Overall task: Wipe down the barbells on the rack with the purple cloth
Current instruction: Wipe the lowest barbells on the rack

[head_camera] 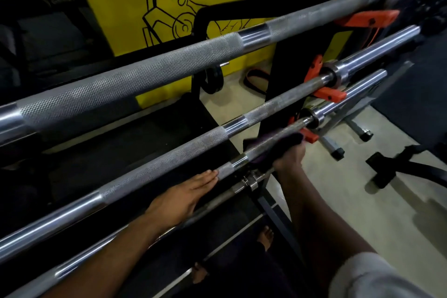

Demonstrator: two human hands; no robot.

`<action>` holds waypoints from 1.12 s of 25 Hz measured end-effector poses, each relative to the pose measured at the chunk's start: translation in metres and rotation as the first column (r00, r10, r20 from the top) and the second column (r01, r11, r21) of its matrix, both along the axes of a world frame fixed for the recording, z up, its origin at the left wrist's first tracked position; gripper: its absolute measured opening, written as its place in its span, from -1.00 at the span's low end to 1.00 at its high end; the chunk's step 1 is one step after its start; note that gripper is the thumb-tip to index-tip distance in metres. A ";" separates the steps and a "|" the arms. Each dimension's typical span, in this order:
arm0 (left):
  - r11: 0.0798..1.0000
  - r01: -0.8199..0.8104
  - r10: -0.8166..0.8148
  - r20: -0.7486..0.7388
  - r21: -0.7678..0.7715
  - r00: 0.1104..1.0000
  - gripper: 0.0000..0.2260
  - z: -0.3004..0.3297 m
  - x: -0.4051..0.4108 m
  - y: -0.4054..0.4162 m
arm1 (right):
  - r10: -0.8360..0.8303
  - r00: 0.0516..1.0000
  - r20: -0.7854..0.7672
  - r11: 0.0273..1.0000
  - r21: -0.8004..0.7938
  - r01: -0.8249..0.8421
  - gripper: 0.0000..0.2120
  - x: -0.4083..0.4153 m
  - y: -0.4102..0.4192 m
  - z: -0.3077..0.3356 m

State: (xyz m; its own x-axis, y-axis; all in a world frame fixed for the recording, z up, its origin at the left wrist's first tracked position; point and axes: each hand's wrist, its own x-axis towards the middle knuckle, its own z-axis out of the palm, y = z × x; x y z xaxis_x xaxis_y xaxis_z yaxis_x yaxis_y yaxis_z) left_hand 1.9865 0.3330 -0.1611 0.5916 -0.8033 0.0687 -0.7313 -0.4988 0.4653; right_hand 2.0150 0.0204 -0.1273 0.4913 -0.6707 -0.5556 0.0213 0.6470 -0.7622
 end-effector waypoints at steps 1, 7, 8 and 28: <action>1.000 0.004 -0.004 0.000 0.005 1.000 -0.33 0.000 -0.001 0.000 | 0.038 0.999 -0.007 0.998 -0.040 -0.038 -0.68 0.011 0.005 0.003; 1.000 0.016 -0.016 0.015 0.024 1.000 -0.36 0.003 0.000 -0.001 | 0.284 0.952 0.111 0.956 -0.111 -0.272 -0.60 0.008 0.057 -0.039; 0.999 0.021 -0.021 0.015 0.027 1.000 -0.36 0.003 -0.001 -0.001 | 0.331 0.929 0.168 0.943 -0.105 -0.317 -0.60 0.010 0.053 -0.067; 0.975 -0.199 0.185 0.141 0.098 0.973 -0.36 0.002 -0.013 -0.004 | 0.599 0.755 -0.265 0.552 -0.547 -0.629 -0.52 -0.070 0.025 0.021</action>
State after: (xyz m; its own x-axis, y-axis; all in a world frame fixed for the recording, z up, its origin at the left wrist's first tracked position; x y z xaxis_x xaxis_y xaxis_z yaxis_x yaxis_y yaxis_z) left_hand 1.9734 0.3286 -0.1591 0.7274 -0.6824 0.0719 -0.6672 -0.6789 0.3066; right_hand 1.9446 0.0451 -0.1066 0.8944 -0.3980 -0.2042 -0.2527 -0.0727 -0.9648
